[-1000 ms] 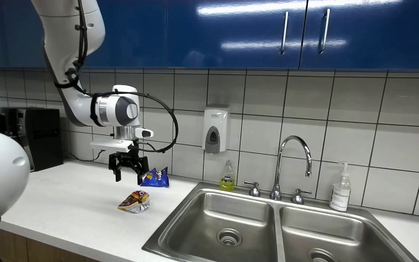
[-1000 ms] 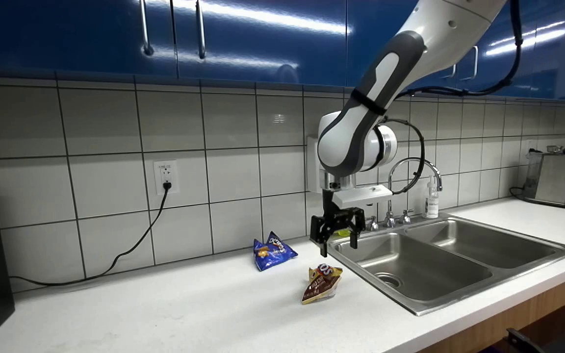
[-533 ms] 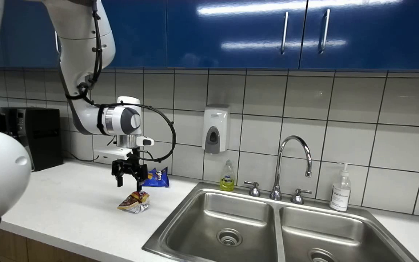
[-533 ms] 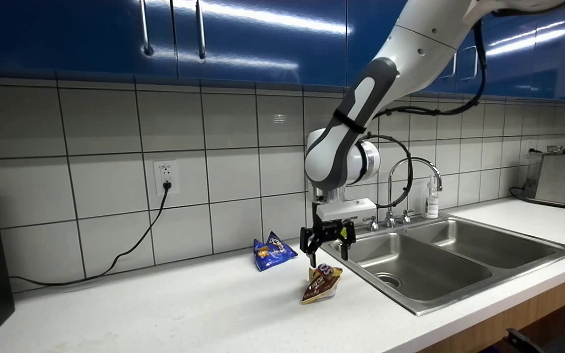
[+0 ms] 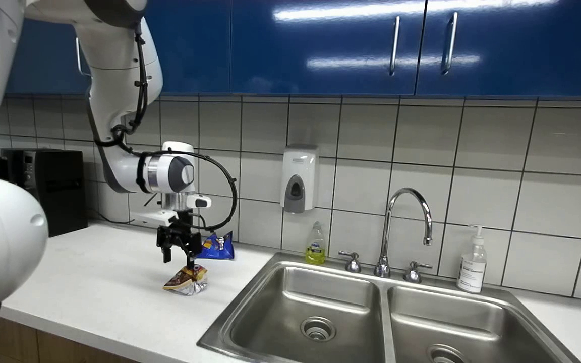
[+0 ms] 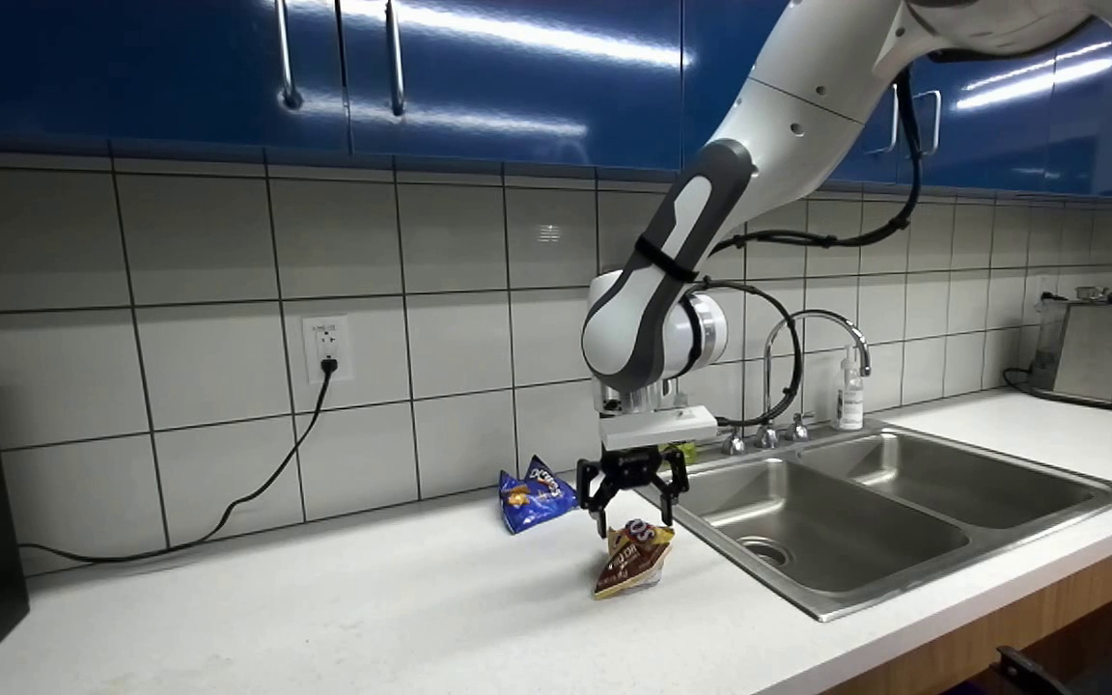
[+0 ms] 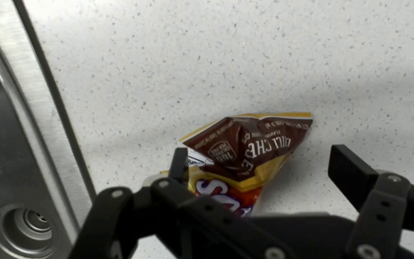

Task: Place the brown object in the sink

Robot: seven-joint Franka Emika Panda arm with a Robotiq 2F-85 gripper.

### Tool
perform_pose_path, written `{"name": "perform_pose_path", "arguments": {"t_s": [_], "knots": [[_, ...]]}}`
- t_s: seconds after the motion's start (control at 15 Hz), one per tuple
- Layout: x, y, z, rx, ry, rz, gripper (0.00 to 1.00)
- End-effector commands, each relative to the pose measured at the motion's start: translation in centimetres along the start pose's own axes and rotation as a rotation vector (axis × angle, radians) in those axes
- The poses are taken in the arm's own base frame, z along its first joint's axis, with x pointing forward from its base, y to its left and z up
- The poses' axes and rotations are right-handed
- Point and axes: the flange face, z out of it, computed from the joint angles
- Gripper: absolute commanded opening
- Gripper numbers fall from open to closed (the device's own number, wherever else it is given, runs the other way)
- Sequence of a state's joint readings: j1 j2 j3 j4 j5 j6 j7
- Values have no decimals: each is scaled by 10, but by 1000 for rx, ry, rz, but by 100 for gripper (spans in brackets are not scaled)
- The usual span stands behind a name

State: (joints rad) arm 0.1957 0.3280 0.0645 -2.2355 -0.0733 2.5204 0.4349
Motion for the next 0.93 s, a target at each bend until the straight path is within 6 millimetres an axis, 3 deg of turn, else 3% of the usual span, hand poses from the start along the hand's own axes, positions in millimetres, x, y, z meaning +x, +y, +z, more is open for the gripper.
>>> {"name": "perform_pose_path", "arguments": {"t_s": [0.0,0.33,0.87], "knots": [[14,3,-2,-31,22,107,100],[24,11,7,-91,53,237,100],[23,2,12,-127,68,293,100]]}}
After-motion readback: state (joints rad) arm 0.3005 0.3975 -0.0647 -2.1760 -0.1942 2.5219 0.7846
